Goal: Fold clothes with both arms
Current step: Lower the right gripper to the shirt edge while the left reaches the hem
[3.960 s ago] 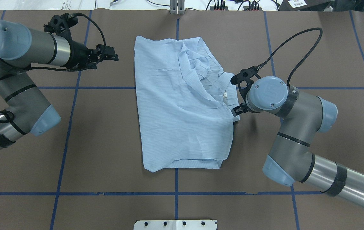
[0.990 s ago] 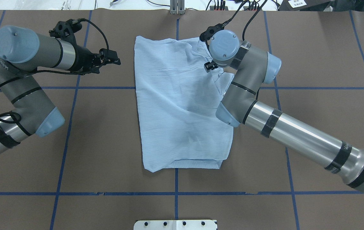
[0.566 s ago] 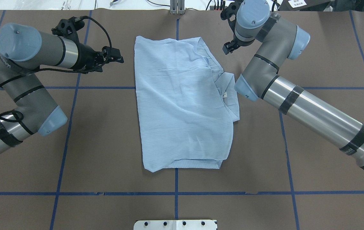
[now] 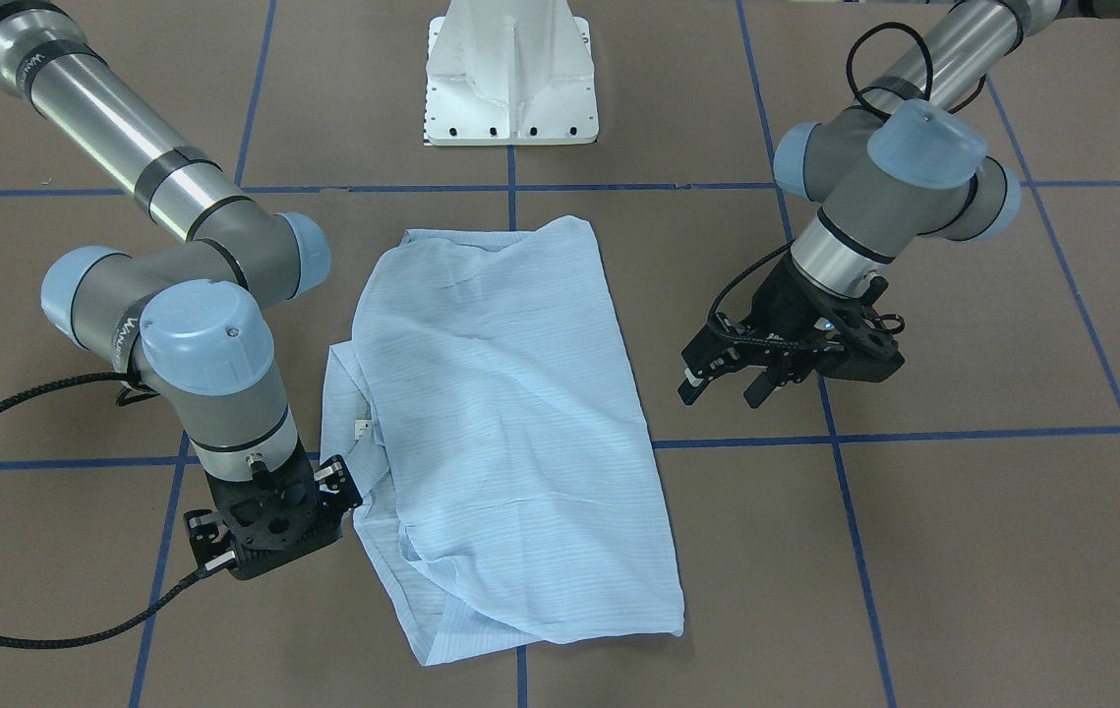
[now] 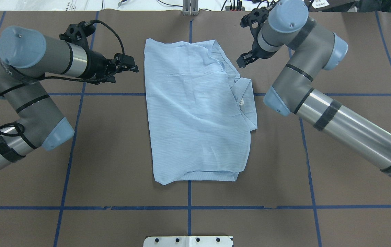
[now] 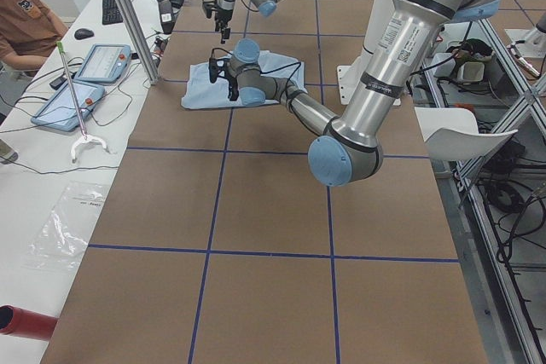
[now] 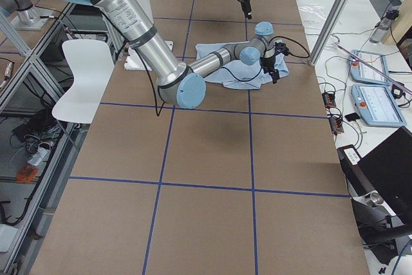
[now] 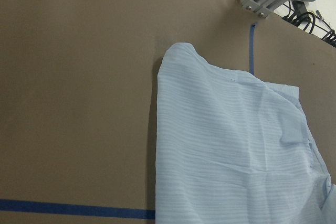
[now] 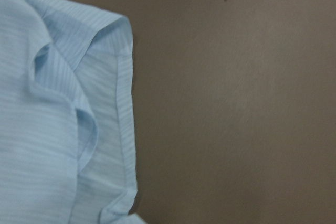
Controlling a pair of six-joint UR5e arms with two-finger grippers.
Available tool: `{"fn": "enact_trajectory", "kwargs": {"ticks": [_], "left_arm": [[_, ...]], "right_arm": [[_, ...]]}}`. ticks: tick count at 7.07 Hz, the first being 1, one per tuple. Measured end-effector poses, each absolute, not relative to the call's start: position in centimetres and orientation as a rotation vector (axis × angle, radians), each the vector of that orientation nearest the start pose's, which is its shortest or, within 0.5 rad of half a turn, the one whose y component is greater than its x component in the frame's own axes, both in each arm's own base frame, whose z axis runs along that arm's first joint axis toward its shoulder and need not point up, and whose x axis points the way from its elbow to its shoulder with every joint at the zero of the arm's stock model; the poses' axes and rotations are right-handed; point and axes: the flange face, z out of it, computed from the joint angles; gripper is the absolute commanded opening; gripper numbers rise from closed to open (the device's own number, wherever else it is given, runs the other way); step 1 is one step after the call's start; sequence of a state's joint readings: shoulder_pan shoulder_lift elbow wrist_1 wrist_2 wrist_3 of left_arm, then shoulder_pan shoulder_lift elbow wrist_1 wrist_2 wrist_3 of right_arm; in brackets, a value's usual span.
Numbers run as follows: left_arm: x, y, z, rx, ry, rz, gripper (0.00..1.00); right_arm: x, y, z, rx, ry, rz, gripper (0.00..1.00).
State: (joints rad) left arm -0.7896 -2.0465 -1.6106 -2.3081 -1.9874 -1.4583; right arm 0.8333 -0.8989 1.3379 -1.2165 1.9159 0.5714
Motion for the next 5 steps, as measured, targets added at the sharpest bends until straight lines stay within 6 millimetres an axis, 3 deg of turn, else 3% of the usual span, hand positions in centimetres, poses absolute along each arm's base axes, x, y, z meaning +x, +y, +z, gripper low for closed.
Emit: {"fn": "enact_trajectory", "kwargs": {"ticks": [2,5], "left_arm": [[42.4,-46.8,25.5,0.076,1.241,-0.34,0.99],[50.8,-34.3,26.2,-0.106,1.156,-0.432,0.83]], "right_arm": [[-42.3,-56.0,33.4,0.309,-0.871,-0.234,1.0],[-40.9,-47.4,33.5,0.159,-0.971,-0.074,1.0]]}}
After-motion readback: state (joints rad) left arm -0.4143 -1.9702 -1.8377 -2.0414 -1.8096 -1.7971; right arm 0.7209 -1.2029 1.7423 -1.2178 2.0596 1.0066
